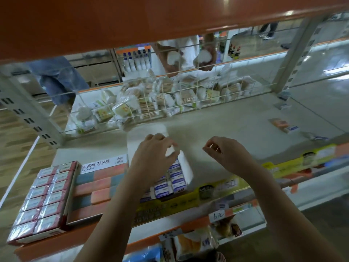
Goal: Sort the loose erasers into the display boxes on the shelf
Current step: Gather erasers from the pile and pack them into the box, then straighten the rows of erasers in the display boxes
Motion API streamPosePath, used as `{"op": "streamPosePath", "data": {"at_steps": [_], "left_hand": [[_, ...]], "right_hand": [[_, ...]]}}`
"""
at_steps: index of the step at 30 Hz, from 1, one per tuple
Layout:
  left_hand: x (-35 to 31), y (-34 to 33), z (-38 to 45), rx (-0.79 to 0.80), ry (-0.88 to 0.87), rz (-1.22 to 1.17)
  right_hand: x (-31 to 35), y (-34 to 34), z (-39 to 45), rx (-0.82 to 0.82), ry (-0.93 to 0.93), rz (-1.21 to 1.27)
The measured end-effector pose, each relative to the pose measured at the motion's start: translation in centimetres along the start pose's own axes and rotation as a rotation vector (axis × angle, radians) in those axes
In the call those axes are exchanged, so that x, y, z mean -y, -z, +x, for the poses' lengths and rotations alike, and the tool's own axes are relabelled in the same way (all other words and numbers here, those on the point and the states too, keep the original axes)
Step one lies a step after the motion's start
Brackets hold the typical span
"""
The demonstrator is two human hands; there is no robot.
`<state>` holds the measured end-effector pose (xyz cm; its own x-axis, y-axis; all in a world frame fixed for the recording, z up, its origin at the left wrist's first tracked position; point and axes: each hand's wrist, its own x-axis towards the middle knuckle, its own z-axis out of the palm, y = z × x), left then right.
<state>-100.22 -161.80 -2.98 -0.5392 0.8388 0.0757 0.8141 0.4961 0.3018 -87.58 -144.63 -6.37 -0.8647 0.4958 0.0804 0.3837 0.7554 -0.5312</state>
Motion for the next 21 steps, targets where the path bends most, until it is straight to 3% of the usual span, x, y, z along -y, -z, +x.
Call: {"op": "streamPosePath", "data": {"at_steps": [8, 17, 21], "left_hand": [[-12.0, -2.9, 7.3, -0.148, -0.286, -0.044], [-21.7, -11.1, 14.6, 0.042, -0.355, -0.094], [-23.7, -14.3, 17.6, 0.103, -0.317, -0.072]], "right_hand": [[-9.4, 6.8, -1.2, -0.106, -0.092, -0.103], [-21.2, 13.2, -3.0, -0.194, -0.266, -0.214], [-24.4, 14.4, -2.9, -0.14, -0.337, -0.29]]}}
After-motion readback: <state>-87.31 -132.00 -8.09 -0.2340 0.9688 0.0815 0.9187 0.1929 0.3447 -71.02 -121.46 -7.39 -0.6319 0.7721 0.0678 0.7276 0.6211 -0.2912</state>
